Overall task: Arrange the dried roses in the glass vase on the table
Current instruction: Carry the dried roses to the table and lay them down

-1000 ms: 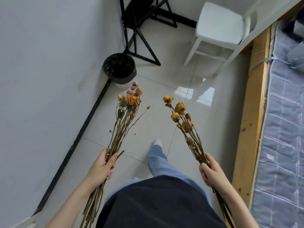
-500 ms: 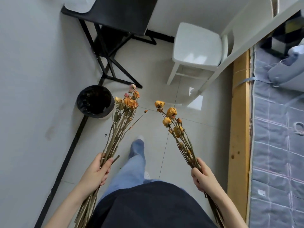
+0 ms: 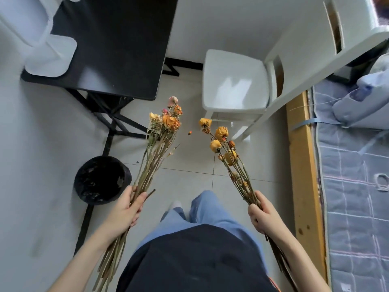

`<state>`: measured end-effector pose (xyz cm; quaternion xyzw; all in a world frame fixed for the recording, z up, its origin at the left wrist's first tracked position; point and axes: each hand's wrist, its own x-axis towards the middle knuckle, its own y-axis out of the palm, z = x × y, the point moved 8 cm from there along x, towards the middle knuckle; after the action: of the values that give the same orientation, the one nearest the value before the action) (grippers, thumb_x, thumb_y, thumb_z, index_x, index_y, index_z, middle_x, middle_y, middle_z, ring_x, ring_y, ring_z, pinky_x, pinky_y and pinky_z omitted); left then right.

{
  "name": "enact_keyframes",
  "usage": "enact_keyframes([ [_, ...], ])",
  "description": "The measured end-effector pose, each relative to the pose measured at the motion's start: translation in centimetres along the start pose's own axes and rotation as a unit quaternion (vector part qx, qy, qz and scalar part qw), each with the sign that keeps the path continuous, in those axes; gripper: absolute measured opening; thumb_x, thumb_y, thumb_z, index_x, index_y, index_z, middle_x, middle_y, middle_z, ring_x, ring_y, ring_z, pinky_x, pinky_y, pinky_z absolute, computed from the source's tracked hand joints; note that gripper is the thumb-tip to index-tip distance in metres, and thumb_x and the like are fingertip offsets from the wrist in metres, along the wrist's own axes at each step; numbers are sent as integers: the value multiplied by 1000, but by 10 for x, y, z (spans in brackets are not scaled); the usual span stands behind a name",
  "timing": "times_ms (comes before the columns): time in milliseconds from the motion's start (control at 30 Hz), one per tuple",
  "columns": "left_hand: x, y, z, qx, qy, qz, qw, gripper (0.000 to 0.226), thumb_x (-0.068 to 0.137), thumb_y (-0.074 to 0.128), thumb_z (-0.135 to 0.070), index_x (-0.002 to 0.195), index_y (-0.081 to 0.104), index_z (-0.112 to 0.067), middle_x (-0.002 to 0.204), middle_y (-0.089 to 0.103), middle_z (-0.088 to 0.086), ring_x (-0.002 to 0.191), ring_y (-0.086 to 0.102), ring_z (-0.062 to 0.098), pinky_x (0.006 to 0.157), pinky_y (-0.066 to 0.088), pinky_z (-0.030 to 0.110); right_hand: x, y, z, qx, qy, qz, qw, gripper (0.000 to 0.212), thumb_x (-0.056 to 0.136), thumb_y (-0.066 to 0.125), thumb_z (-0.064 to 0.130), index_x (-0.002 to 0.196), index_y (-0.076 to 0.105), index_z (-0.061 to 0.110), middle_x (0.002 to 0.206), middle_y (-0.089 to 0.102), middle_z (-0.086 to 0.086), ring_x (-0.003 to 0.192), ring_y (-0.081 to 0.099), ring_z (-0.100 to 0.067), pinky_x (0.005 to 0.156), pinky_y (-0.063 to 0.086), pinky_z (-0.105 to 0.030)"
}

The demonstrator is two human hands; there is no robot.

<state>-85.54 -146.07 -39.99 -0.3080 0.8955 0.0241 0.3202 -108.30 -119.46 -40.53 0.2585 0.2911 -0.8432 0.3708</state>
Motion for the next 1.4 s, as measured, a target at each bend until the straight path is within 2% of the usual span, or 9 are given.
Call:
enact_keyframes([
  [100,36,5,-27,5,3,1,1000,11,93,49,-25,83,45,-26,61,44,-1,40,34,5,36,31,19,41,-20,25,-7,-2,6,1000,38,83,37,0,73,51,34,51,35,7,38,25,-8,36,23,-16],
  [200,73,14,-51,6,3,-6,1000,16,90,50,-33,75,48,-37,56,47,-7,41,36,5,37,33,19,87,-43,47,-17,-2,16,1000,27,82,37,1,81,50,24,54,34,3,38,24,-9,36,22,-16],
  [367,123,36,-92,-22,-14,-44,999,13,90,51,-35,80,46,-28,58,46,-6,41,36,6,38,34,19,161,-87,95,-48,-14,44,998,16,82,36,1,88,46,12,57,32,0,40,25,-8,37,22,-17],
  [500,153,48,-129,-42,-17,-74,996,16,90,50,-34,78,44,-24,56,47,-6,39,37,5,37,34,19,206,-119,143,-59,-22,69,996,22,82,35,-1,78,45,19,56,32,1,39,24,-9,36,21,-16],
  [633,178,46,-163,-53,-8,-85,995,13,82,50,-44,70,49,-38,55,49,-10,39,37,5,37,34,19,242,-130,182,-47,-22,101,994,17,84,34,-3,89,44,9,59,29,-4,38,24,-9,36,20,-16],
  [833,223,26,-208,-66,6,-87,994,19,81,50,-46,77,48,-28,56,48,-9,40,36,7,37,33,19,288,-121,236,-57,-32,129,989,22,85,34,-5,86,46,13,55,29,-4,37,24,-11,36,20,-17],
  [1067,281,-18,-252,-84,26,-120,989,20,94,46,-25,82,41,-10,53,48,-8,38,35,6,36,32,18,336,-94,306,-51,-47,137,988,21,85,33,-6,80,39,13,57,27,-6,40,22,-13,38,16,-21],
  [1267,315,-58,-270,-124,20,-141,982,21,93,47,-26,85,43,-7,58,46,-4,41,37,7,37,34,18,373,-62,369,-73,-93,150,982,42,82,35,-6,68,48,32,48,30,0,37,24,-12,36,20,-16],
  [1400,334,-78,-279,-153,23,-161,975,20,94,47,-26,84,44,-8,60,46,-2,41,39,6,37,35,17,397,-42,408,-65,-108,166,978,15,75,39,6,82,47,16,49,31,-2,36,24,-13,36,20,-16],
])
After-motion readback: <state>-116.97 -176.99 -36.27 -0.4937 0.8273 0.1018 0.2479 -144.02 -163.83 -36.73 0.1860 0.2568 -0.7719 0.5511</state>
